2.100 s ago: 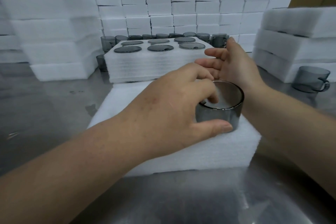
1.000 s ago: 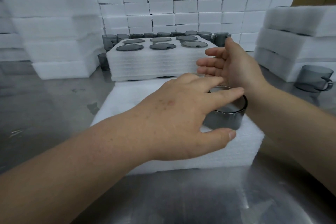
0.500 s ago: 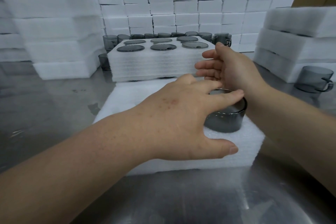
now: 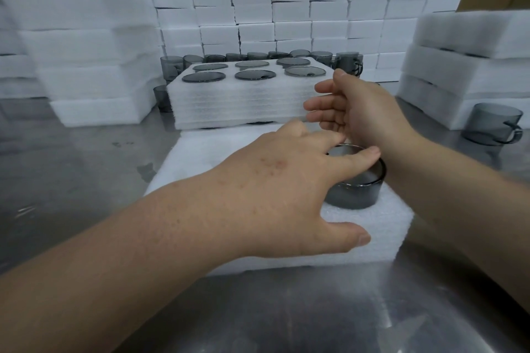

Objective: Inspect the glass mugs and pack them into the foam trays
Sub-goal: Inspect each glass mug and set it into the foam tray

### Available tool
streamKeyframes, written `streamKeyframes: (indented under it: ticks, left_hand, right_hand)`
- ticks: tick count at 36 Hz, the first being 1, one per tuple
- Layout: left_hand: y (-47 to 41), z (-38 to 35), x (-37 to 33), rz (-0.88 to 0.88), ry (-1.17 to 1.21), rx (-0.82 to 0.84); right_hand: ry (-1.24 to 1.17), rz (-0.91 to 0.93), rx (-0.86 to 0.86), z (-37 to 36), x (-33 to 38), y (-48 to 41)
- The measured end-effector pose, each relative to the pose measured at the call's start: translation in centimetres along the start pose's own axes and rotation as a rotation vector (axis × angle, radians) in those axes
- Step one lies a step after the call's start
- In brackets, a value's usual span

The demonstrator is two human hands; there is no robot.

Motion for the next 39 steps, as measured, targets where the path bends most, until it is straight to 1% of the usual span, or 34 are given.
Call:
streamKeyframes:
  ticks: [6,10,17,23,32,36,39]
  left_hand:
    - [0.0,-0.1,0.0,0.018,-0.030,0.023]
    - [-0.1,-0.4,0.0,0.062,-0.008,0.090]
    - [-0.1,-0.5,0.0,0.059,-0.021,0.086]
    - [-0.1,-0.9,-0.4,0.027,-0.130,0.074]
    - [0.0,-1.4,-0.1,0.041,-0.039,0.192]
    - [-0.1,-1.6,0.0,0.043,-0.053,0.193]
    - [0.1,-1.8,-0.2,0.041,-0.081,0.162]
  right_hand:
    - [0.010,0.013,0.004,0.0,0.0,0.0]
    - [0.008,0.032,0.005,0.1,0.0,0.2]
    - [0.020,0.035,-0.001,-0.1,0.2,0.4]
    - [0.024,0.034,-0.004,-0.1,0.3,0.6]
    - [0.064,0.046,0.005,-0.4,0.5,0.9]
    - [0.090,0.055,0.025,-0.5,0.6,1.1]
    - [0.128,0.072,0.046,-0.5,0.5,1.3]
Point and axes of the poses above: each hand's wrist, its own y-axis away from the middle knuckle, its own z-axis out of the back of the hand, x = y × z, the point moved 2 cm from there along -y, towards the middle knuckle, and after that the axes turned 4 degrees about -y, right-handed, at the moved point
